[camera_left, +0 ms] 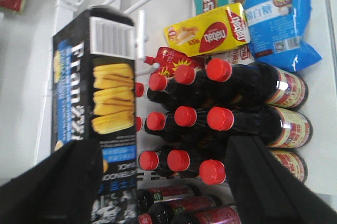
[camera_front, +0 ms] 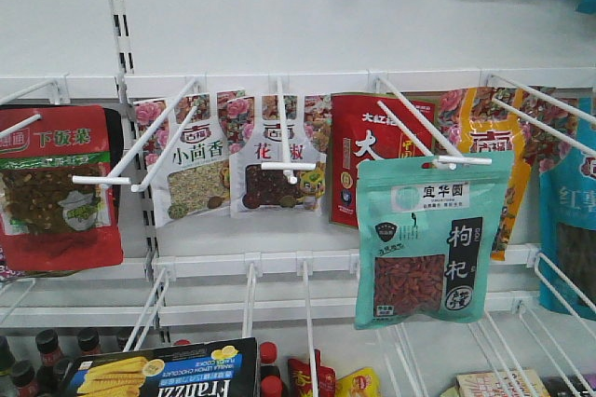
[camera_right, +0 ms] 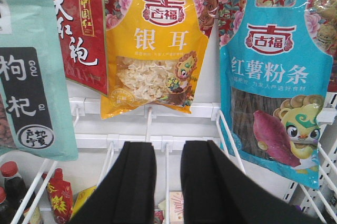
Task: Pick snacks and fruit into basket
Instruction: 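Close the left gripper on the Franzzi box and lift it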
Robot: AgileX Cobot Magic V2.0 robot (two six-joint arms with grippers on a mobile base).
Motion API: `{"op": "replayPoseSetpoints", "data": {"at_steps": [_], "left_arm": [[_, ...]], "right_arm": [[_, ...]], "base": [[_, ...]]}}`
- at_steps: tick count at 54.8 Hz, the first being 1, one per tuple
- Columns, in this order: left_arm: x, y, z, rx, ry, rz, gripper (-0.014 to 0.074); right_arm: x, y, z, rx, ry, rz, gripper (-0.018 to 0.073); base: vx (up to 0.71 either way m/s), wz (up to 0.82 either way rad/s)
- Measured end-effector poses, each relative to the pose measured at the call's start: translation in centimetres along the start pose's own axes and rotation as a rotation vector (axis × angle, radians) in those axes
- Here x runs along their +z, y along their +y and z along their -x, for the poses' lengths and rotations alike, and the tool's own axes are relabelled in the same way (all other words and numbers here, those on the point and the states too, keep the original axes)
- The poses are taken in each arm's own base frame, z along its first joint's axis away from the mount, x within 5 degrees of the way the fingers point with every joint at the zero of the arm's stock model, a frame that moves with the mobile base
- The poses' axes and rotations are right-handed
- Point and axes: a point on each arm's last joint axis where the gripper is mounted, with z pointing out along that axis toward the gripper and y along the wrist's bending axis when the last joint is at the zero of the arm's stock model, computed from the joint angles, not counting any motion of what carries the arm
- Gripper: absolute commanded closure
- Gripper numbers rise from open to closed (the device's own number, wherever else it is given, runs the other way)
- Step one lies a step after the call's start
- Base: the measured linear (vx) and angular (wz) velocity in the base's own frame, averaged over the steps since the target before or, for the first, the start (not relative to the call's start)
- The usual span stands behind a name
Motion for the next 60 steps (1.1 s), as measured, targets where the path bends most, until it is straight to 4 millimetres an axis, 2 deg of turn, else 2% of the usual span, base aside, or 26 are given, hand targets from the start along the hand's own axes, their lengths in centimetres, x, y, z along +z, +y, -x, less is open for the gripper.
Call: {"op": "replayPoseSetpoints", "data": {"at_steps": [10,17,24,35,45,54,60], "left_arm": [[-0.4,2.1,0.1,-0.223,0.068,0.115,0.0024],[-0.5,2.3,0.7,-0.326,0.032,0.163,0.0024],[-0.4,1.9,1.5,-0.308,0.02,0.16,0.0024],[1.3,0.7,1.1,-0.247,0.195,0.144,0.0024],[3.0,-0.7,1.3,-0.188,0.271,0.093,0.0024],[3.4,0.0,1.4,-0.204,0.362,0.201,0.0024],[3.4,0.7,2.2,-0.215,0.34,0.265,0.0024]], "right_arm": [[0.0,0.0,0.0,0.0,0.0,0.0,0.0332],[0.0,0.0,0.0,0.0,0.0,0.0,0.0332],[0.0,0.0,0.0,0.0,0.0,0.0,0.0332],[0.0,0.0,0.0,0.0,0.0,0.0,0.0332],[0.0,0.0,0.0,0.0,0.0,0.0,0.0332],[0.0,0.0,0.0,0.0,0.0,0.0,0.0332],[0.0,0.0,0.0,0.0,0.0,0.0,0.0332]], "base": [[0.0,0.0],[0.0,0.0],[0.0,0.0],[0.0,0.0],[0.0,0.0],[0.0,0.0],[0.0,0.0]]}}
